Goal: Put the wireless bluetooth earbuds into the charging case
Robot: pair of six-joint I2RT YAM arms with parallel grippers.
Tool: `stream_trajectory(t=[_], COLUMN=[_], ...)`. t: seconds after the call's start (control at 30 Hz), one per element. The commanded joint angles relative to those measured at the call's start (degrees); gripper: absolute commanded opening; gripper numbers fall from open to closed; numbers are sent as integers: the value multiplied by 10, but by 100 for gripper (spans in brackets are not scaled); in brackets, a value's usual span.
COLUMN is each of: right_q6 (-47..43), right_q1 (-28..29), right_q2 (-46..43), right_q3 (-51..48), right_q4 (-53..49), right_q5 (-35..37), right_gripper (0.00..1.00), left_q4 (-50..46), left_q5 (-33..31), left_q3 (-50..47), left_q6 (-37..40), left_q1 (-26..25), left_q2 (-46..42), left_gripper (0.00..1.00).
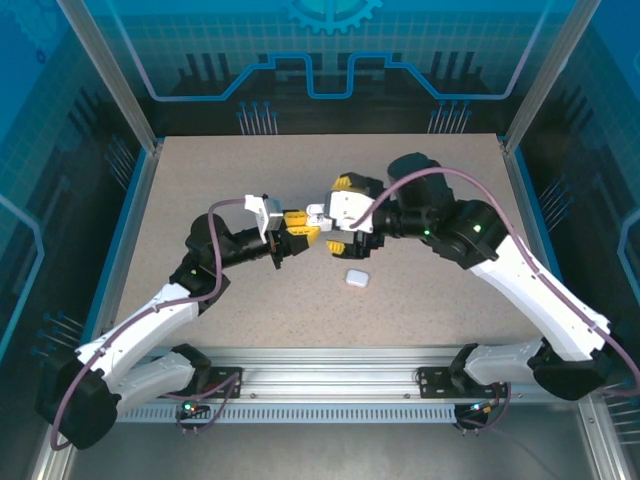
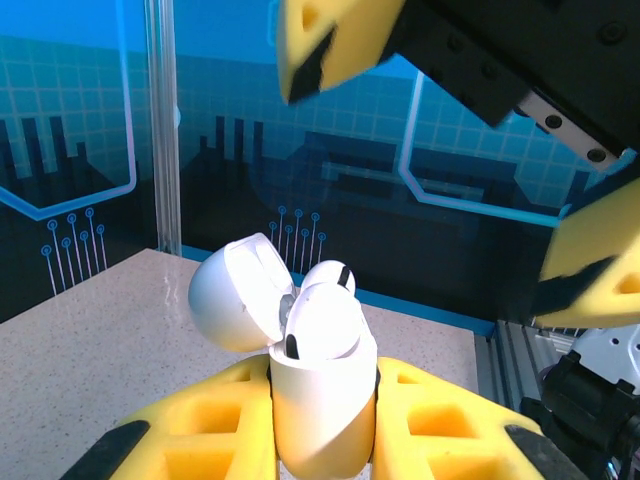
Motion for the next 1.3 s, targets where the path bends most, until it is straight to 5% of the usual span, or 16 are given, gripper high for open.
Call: stream_trajectory(t=[0.0, 0.3, 0.93, 1.27], right_q6=[14, 40, 33, 19], right_q1=[-29, -91, -93, -93], right_q2=[-32, 6, 56, 59], right_q3=[-31, -42, -19, 2], right_q4=[10, -6, -17, -49], right_q5=[-48, -154, -233, -270], right_gripper=[100, 100, 100, 78], left_q4=[23, 29, 39, 34], left_q5=[-2, 4, -1, -16], left_q3=[6, 1, -9, -10], left_q6=[9, 11, 14, 16], left_q1=[-2, -2, -2, -2], left_q2=[-9, -14, -23, -22], left_gripper=[4, 4, 4, 4])
